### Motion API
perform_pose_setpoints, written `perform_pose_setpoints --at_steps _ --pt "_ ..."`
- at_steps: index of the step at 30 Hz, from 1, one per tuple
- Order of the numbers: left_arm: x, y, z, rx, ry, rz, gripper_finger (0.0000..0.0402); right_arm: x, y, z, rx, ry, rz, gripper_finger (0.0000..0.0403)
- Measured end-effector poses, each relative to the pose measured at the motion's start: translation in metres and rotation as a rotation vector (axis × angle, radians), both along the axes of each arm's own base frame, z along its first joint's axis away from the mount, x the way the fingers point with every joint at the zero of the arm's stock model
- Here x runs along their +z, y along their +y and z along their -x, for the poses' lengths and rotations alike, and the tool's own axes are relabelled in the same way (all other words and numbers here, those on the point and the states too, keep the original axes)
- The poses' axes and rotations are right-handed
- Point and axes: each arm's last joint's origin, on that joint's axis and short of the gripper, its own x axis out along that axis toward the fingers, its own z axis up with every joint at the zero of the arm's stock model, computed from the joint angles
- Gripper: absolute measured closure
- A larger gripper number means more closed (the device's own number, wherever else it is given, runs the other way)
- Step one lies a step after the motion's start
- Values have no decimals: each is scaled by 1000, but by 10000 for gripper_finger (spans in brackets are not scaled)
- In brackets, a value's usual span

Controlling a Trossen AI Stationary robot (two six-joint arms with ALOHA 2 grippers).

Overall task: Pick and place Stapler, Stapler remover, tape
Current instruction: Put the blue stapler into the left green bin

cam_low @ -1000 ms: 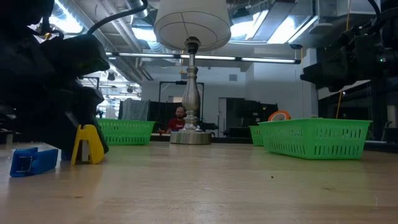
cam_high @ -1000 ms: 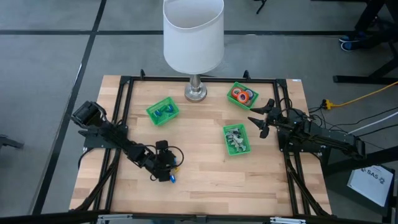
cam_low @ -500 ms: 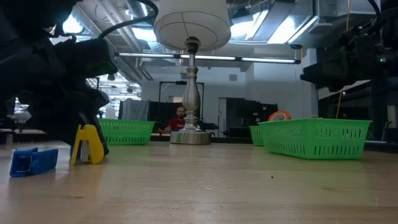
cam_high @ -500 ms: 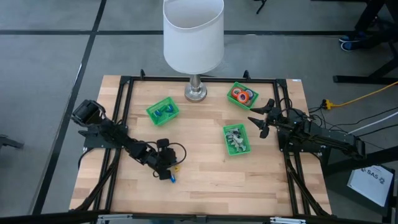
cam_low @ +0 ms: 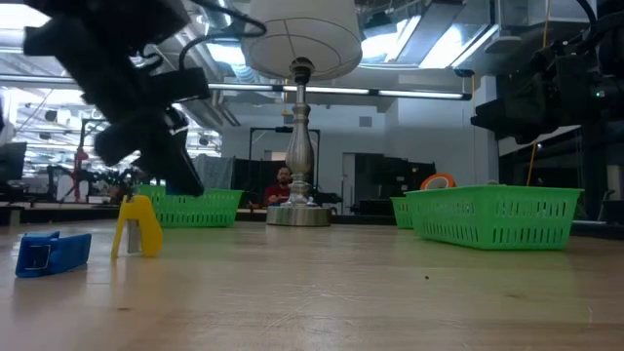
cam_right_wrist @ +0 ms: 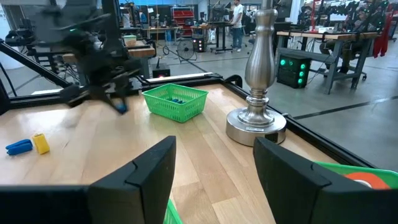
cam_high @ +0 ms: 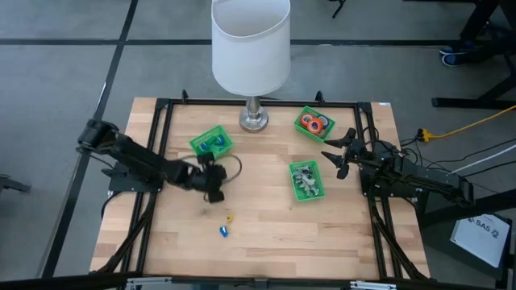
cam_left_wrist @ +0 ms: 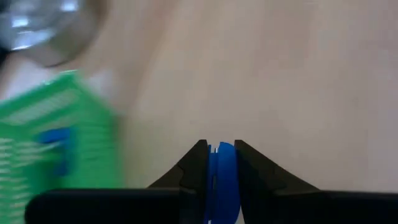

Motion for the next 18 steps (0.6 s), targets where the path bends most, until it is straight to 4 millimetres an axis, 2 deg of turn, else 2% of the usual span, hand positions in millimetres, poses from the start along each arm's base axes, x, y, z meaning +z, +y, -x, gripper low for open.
perform_pose_setpoints --at_steps 5,10,14,18 --pt "32 35 10 80 -69 -37 345 0 0 0 0 0 0 183" --pt "55 69 24 187 -129 -107 345 0 0 0 0 0 0 183" --pt "63 92 32 254 -133 -133 344 0 0 0 0 0 0 183" --pt "61 112 36 292 -94 -136 344 0 0 0 0 0 0 183"
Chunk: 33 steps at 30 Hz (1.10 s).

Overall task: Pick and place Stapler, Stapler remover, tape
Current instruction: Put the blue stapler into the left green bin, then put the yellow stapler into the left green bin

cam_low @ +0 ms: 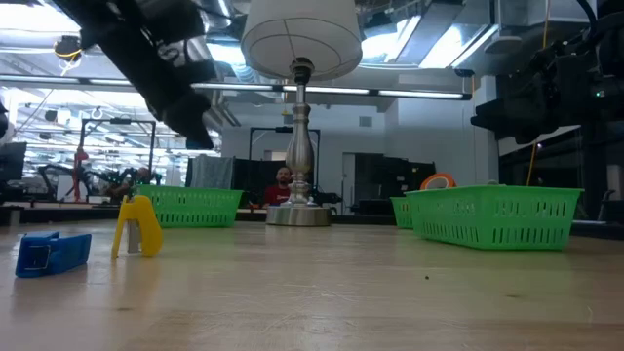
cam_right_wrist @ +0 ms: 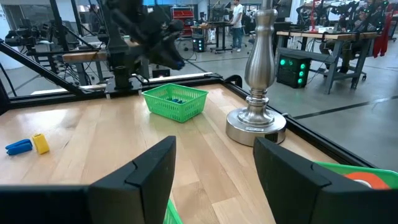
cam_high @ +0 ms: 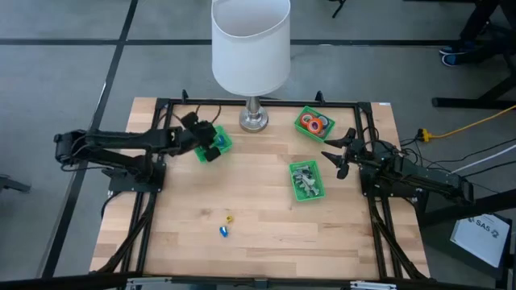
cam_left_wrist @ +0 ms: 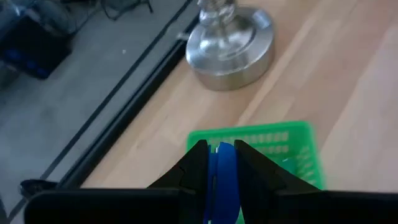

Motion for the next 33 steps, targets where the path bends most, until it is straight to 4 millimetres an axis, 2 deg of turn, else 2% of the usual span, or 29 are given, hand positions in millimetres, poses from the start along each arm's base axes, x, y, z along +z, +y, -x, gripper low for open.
perform_pose_setpoints --at_steps 8,14,27,33 --pt "-18 31 3 16 82 102 338 0 0 0 0 0 0 183" --pt "-25 39 3 10 89 166 309 0 0 0 0 0 0 183" --pt "-25 34 0 -78 16 293 241 0 0 0 0 0 0 183" --pt "-19 12 -13 -283 -50 345 229 0 0 0 0 0 0 183"
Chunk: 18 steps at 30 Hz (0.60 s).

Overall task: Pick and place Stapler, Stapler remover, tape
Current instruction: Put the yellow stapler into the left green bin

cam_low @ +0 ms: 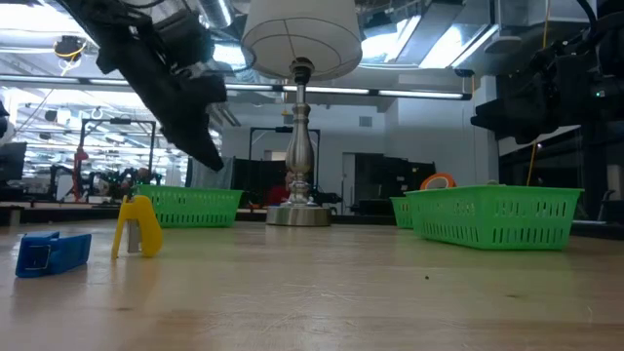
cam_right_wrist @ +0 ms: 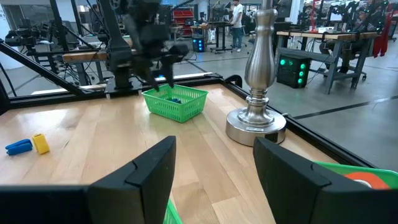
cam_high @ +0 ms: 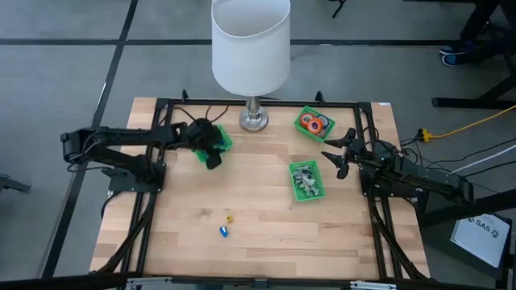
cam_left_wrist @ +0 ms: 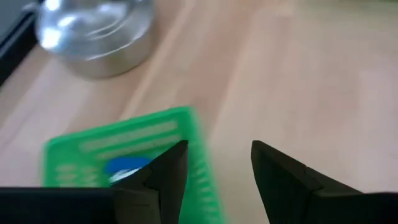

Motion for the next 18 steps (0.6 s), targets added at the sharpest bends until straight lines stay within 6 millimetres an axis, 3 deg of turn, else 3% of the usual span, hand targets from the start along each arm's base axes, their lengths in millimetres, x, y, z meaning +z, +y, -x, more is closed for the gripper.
perform_pose_setpoints --at_steps 9,18 --pt "2 -59 -15 -257 -22 -30 229 0 0 0 0 1 0 182" --pt "6 -122 -17 -536 -88 -18 229 0 0 0 0 1 -1 182"
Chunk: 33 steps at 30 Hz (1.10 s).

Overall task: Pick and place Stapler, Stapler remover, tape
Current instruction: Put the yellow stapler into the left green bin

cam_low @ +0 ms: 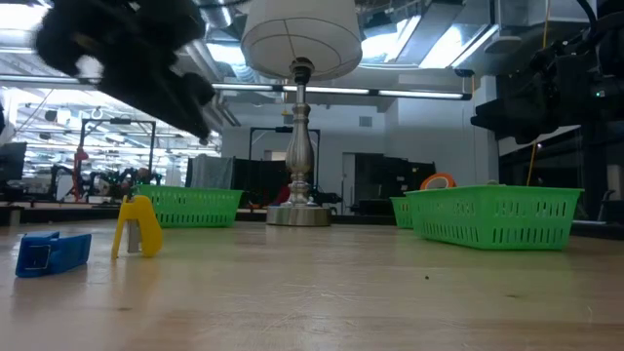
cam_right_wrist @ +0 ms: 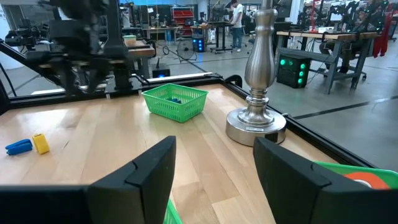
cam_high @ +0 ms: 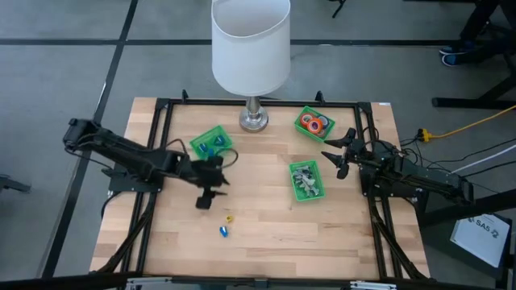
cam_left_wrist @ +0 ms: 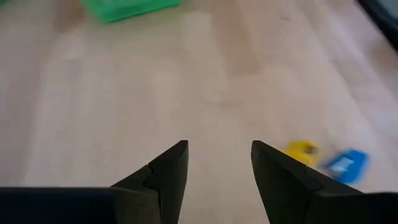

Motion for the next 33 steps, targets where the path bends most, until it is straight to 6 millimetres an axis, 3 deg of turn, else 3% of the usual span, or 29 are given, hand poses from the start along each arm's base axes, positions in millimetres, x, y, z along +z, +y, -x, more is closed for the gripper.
perform_pose_setpoints --at_steps 10,17,26,33 --pt "-11 -54 6 -288 -10 -83 229 0 0 0 0 0 0 182" --pt "-26 -88 -8 -424 -122 -108 228 0 0 0 0 0 0 182" --pt "-24 -99 -27 -451 -92 -155 228 0 0 0 0 0 0 182" --pt "-37 -86 -34 -412 -11 -186 228 0 0 0 -1 0 0 182"
